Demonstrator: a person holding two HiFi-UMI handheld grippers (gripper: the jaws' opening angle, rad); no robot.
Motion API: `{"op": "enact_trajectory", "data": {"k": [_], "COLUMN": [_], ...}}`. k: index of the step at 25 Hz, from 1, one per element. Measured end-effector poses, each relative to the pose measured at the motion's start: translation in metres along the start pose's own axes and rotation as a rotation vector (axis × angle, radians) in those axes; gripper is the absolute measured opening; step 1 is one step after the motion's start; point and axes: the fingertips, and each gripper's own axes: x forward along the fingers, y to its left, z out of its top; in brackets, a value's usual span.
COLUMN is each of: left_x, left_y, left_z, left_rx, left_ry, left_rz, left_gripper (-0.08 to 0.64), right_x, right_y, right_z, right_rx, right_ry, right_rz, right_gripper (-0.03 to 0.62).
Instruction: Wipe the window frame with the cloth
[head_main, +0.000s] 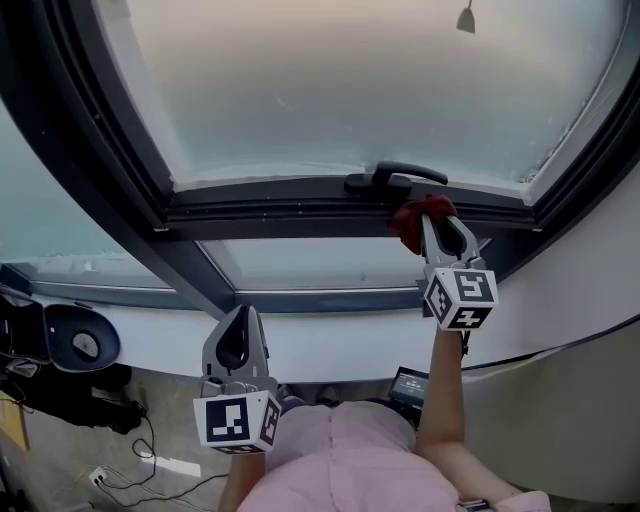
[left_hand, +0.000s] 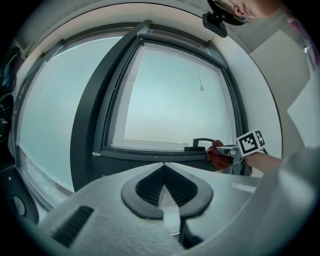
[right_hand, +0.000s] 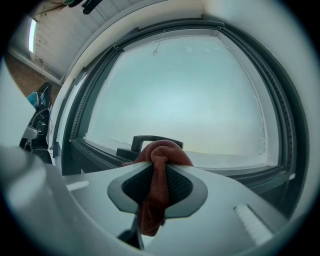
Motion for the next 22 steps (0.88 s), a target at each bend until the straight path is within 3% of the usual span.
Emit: {"op": "enact_trajectory", "data": {"k": [6, 16, 22], "left_x": [0.007, 0.042, 0.049], "left_y": [-0.008, -0.061, -0.076], "left_z": [0.003, 0.011, 0.003], "left_rx": [0.011, 0.051, 0.04], "left_ry": [-0.015, -0.038, -0.016], "left_rz": [-0.013, -0.165, -0.212], "left_gripper": [-0.003, -0.003, -0.003], "right_x": [-0.005, -0.017, -0.031], "right_y": [-0.023, -0.08, -0.124], "right_z": [0.0, -0.004, -0.01], "right_rx": [0.0, -0.012, -0.026], "right_ry": [0.0, 0.015, 0.044], "right_rz": [-0.032, -0.115, -0.207], "right_gripper": [0.071, 0.069, 0.069]}}
